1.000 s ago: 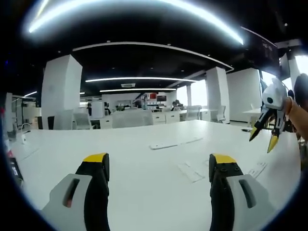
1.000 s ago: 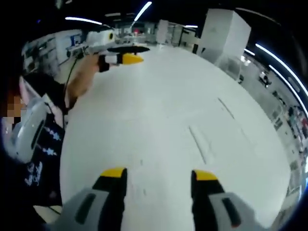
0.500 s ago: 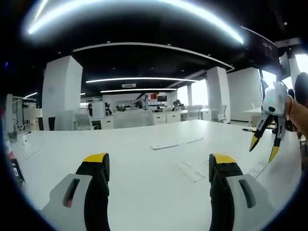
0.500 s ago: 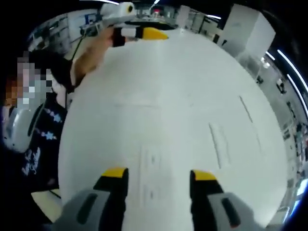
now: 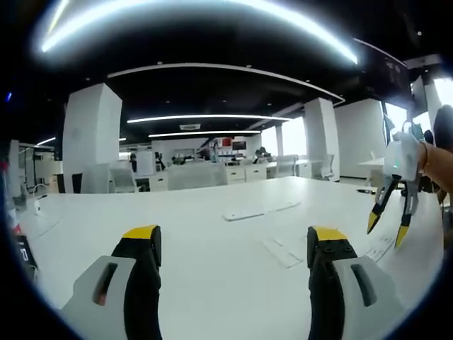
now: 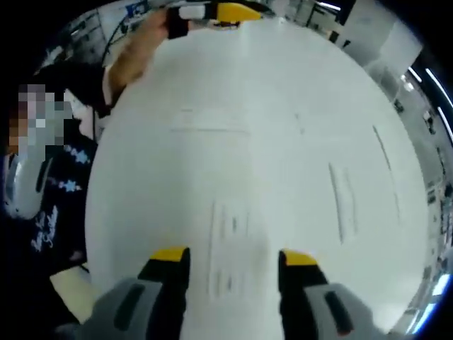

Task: Locate the socket holder cover, grip the socket holder cover, clip it into the socket holder slot.

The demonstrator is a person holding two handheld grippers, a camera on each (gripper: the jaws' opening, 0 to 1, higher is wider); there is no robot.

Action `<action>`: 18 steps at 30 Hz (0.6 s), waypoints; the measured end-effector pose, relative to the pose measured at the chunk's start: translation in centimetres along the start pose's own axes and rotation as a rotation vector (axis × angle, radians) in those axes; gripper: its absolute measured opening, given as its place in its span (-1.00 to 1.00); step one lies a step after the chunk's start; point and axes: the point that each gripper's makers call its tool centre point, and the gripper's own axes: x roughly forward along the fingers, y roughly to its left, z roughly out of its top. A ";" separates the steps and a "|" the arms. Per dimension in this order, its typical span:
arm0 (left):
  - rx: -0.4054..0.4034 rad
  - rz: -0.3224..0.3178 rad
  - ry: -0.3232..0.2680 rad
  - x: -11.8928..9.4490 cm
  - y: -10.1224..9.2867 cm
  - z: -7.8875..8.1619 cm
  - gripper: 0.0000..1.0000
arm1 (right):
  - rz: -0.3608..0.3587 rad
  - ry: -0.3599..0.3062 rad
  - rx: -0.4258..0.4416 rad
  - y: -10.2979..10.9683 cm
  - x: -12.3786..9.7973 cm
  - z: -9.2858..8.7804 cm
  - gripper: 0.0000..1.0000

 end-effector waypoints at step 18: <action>0.002 -0.014 -0.004 0.3 -0.2 0.0 0.66 | 0.073 0.103 -0.004 -0.4 1.3 -0.8 -0.11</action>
